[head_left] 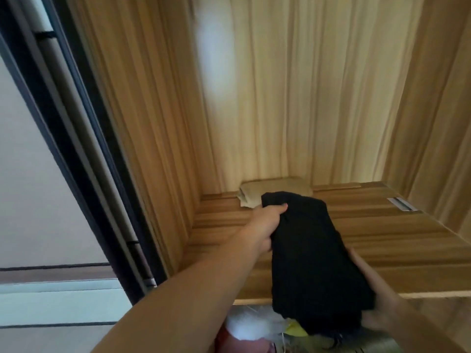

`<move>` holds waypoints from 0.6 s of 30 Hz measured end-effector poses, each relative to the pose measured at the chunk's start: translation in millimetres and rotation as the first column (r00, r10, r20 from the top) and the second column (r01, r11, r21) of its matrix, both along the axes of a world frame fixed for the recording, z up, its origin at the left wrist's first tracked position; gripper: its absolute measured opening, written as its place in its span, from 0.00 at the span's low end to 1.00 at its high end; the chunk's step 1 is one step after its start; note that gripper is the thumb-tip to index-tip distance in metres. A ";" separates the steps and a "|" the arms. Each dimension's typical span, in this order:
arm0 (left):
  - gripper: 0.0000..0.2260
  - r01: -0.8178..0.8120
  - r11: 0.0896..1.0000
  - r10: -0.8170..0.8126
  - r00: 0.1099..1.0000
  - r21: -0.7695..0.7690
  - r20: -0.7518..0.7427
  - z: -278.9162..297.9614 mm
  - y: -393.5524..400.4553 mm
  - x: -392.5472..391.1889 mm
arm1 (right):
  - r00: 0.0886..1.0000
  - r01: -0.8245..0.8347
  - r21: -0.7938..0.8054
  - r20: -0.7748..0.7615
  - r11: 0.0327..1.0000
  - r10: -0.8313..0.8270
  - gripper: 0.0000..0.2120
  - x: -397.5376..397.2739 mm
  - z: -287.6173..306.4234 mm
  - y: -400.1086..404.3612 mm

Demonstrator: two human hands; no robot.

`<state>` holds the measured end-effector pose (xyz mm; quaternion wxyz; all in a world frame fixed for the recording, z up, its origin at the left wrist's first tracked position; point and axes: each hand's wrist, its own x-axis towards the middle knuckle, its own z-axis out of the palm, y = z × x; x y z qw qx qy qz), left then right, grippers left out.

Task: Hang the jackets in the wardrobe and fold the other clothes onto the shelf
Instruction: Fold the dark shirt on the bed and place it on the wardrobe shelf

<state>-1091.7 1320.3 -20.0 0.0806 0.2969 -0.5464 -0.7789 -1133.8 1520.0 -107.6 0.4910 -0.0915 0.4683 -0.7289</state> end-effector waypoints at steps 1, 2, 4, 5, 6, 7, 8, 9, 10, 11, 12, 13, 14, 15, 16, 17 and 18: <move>0.14 -0.040 0.999 0.040 0.999 0.008 0.004 -5.3 -2.7 -11.3 | 0.996 0.003 -0.085 -0.090 0.996 -0.011 0.41 -19.2 -19.3 4.6; 0.13 -0.077 0.997 0.077 0.997 0.015 0.002 -11.1 -6.4 -21.1 | 0.989 -0.063 -0.214 -0.147 0.975 0.032 0.39 -49.5 -52.4 4.5; 0.12 -0.170 0.984 0.171 0.985 0.046 -0.007 -24.8 -16.4 -33.9 | 0.998 -0.064 -0.313 -0.037 0.948 0.055 0.37 -68.6 -73.9 1.7; 0.11 -0.222 0.973 0.223 0.975 0.064 -0.013 -31.9 -22.5 -37.8 | 1.000 0.000 -0.267 0.022 0.964 0.006 0.35 -68.2 -67.2 -4.8; 0.11 -0.266 0.960 0.269 0.963 0.081 -0.016 -38.6 -28.5 -40.7 | 0.995 0.052 -0.210 0.091 0.976 -0.034 0.31 -69.3 -51.5 -16.0; 0.11 -0.300 0.949 0.303 0.953 0.091 -0.014 -45.7 -34.9 -42.8 | 0.984 0.107 -0.079 0.151 0.991 -0.095 0.26 -74.9 -35.5 -23.0; 0.10 -0.318 0.944 0.320 0.947 0.092 -0.007 -53.1 -41.0 -44.4 | 0.975 0.188 -0.008 0.126 0.982 -0.185 0.22 -84.9 -33.1 -32.4; 0.10 -0.323 0.943 0.324 0.946 0.084 0.003 -61.4 -47.1 -45.0 | 0.955 0.290 0.113 0.028 0.950 -0.295 0.21 -94.2 -30.0 -44.3; 0.11 -0.320 0.945 0.319 0.947 0.073 0.021 -69.5 -53.0 -44.7 | 0.938 0.345 0.205 -0.096 0.916 -0.332 0.22 -102.1 -26.9 -55.8; 0.12 -0.307 0.950 0.305 0.951 0.059 0.045 -77.9 -59.4 -43.7 | 0.926 0.369 0.243 -0.180 0.897 -0.332 0.22 -109.9 -25.1 -68.6; 0.14 -0.284 0.958 0.280 0.957 0.040 0.071 -86.3 -66.2 -41.4 | 0.914 0.383 0.285 -0.252 0.879 -0.317 0.21 -116.2 -26.6 -81.7; 0.16 -0.249 0.968 0.246 0.964 0.015 0.097 -94.5 -73.7 -38.5 | 0.895 0.415 0.351 -0.323 0.839 -0.307 0.22 -122.3 -27.2 -94.1; 0.19 -0.208 0.978 0.208 0.970 -0.019 0.126 -102.0 -80.8 -35.0 | 0.874 0.444 0.408 -0.393 0.798 -0.286 0.26 -129.2 -30.6 -104.9; 0.22 -0.167 0.983 0.177 0.972 -0.073 0.157 -109.1 -88.2 -30.9 | 0.848 0.470 0.452 -0.469 0.758 -0.247 0.29 -134.9 -34.6 -114.3; 0.25 -0.114 0.970 0.158 0.967 -0.215 0.199 -117.0 -95.5 -27.4 | 0.814 0.492 0.494 -0.553 0.717 -0.177 0.32 -137.9 -39.0 -122.3; 0.29 -0.027 0.894 0.154 0.956 -0.448 0.249 -126.1 -102.4 -25.0 | 0.764 0.515 0.531 -0.640 0.673 -0.079 0.33 -139.2 -43.2 -128.8; 0.33 0.085 0.719 0.168 0.942 -0.690 0.292 -134.9 -107.2 -23.7 | 0.698 0.542 0.551 -0.716 0.634 0.026 0.33 -139.5 -50.1 -134.9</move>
